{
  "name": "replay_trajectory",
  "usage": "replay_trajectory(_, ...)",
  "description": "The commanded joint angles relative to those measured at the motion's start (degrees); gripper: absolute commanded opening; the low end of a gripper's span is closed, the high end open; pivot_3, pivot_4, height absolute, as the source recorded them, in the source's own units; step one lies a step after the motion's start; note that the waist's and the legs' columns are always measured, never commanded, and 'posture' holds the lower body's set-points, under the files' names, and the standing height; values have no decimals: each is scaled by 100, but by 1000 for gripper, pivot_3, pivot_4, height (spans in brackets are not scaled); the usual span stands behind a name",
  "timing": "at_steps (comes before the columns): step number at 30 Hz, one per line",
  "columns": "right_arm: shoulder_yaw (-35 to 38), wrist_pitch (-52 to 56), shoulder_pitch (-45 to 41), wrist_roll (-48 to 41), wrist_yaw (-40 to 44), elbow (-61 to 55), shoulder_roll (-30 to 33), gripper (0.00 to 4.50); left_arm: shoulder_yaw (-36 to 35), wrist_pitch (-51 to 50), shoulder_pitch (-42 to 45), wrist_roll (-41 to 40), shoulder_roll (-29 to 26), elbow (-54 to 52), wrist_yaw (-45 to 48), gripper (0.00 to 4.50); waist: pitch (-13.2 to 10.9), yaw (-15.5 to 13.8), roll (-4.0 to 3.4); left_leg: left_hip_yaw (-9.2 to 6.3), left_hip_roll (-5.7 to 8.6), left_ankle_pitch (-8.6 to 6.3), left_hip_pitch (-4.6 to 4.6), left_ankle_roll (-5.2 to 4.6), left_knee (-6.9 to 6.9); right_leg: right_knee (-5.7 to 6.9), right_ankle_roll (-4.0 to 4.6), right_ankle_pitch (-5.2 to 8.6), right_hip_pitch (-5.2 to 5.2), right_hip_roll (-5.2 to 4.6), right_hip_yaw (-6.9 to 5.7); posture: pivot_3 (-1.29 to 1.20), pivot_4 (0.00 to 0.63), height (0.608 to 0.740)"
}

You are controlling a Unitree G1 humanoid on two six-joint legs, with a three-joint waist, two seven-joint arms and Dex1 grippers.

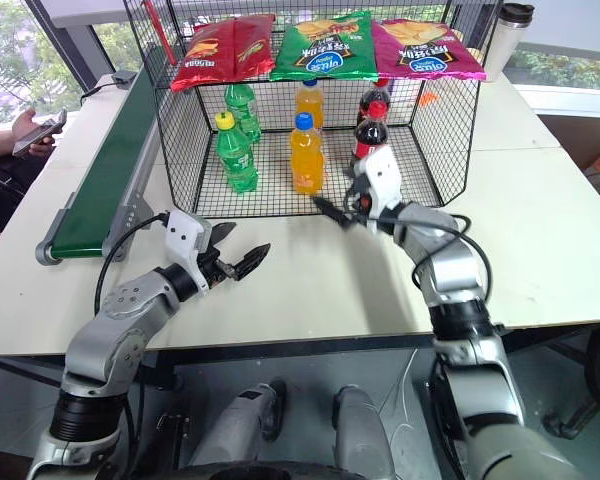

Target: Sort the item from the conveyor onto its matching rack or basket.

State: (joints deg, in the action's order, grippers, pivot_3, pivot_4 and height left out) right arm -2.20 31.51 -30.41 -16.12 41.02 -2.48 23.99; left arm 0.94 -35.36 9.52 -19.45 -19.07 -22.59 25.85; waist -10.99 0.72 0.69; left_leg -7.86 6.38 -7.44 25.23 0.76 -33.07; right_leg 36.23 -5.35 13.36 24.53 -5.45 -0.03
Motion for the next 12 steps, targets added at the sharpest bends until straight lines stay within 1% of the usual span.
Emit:
replay_trajectory(1, -38, 816, 559, -574, 284, -1319, 325, 4443, -24, 10, 4, -91, -19, -153, 26, 4500, 1, -9, 0, 0, -1, -2, 1, 3, -1, -1, 1, 1, -1, -2, 0, 0, 150, 739)
replay_trajectory(3, -22, 1017, 834, -731, 310, -1690, 441, 4443, -25, 23, 7, -91, -30, -135, 39, 4500, 1, -15, 1, -1, -1, -3, 1, 4, -1, -1, 0, 2, -3, -7, -1, 0, 150, 739)
replay_trajectory(6, 0, 1230, 1025, -863, 261, -1942, 528, 4443, -26, 23, 32, -111, -53, -108, 63, 4500, 1, 9, 1, 6, -1, -3, 2, 4, -3, -6, -2, 3, -3, -12, -1, 0, 150, 739)
replay_trajectory(12, 8, 1305, 1157, -892, 117, -2009, 550, 4443, -8, 93, 88, -119, -56, -38, 90, 4500, 1, -12, 1, 6, -5, -4, 4, 4, -3, -12, 1, 2, -4, -13, -4, 0, 150, 739)
